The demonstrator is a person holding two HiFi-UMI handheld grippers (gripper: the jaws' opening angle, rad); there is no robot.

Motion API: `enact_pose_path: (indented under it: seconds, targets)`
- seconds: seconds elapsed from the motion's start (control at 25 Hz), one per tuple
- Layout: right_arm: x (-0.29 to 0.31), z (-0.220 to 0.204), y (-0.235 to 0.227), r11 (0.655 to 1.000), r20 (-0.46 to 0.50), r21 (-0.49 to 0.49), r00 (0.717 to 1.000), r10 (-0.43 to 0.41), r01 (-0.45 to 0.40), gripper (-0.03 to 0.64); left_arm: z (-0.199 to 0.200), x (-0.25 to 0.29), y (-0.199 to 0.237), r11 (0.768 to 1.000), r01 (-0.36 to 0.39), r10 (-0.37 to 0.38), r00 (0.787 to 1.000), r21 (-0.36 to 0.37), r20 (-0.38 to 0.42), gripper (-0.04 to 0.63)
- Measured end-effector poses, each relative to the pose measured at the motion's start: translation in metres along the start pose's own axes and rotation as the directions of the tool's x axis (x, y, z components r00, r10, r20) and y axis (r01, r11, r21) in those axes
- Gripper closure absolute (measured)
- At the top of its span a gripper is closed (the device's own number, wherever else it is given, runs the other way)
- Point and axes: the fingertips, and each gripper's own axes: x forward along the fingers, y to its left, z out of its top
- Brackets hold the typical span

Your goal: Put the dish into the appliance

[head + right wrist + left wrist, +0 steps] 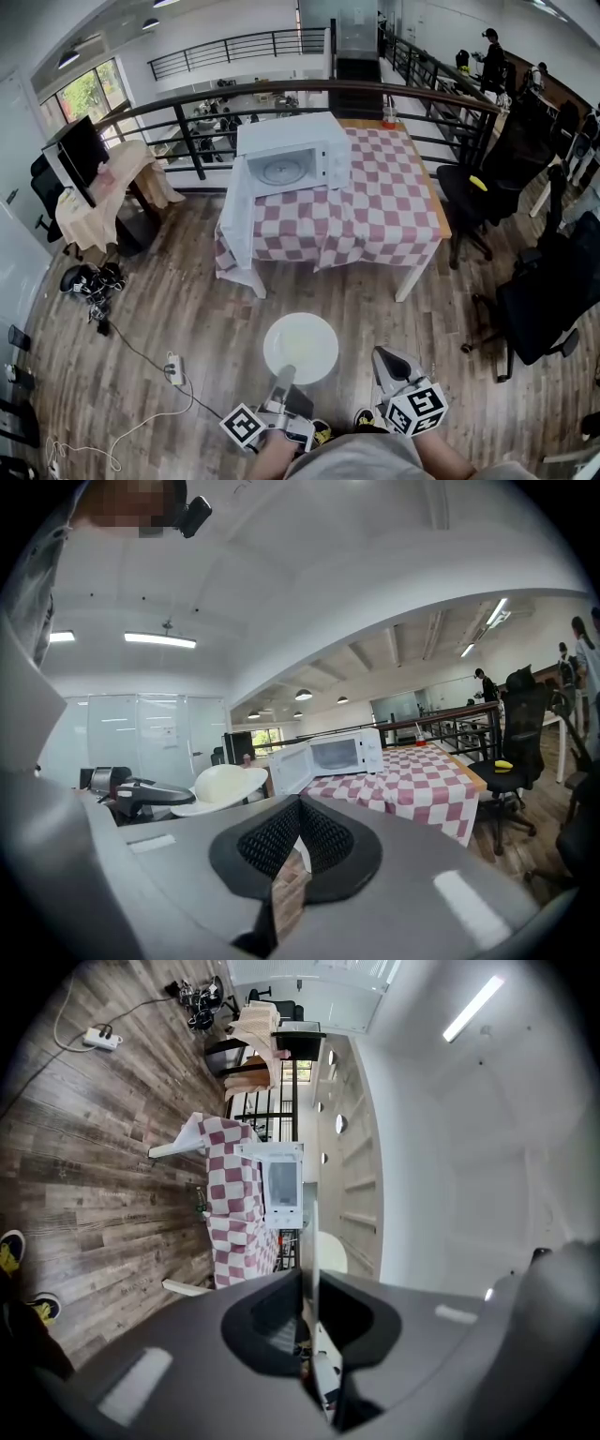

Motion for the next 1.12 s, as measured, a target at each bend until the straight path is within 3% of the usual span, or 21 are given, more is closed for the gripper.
enact_pose_path:
  seconds: [0.6,1.12]
  targets:
    - [0.002,-0.001,0.039,0.999,-0.001,-0.035,1.0,0.014,-0.014,0.619,0.025,-0.026,-0.004,1.0,0.014,-0.014,1.0,0.018,0.002,0.559]
    - [0.011,-0.001,0.047,0.998,0.012,-0.052,1.0,0.027,-0.026,0.618,0.033,-0.027,-0.01,0.999,0.046,-0.046,0.999,0.014,0.011,0.559]
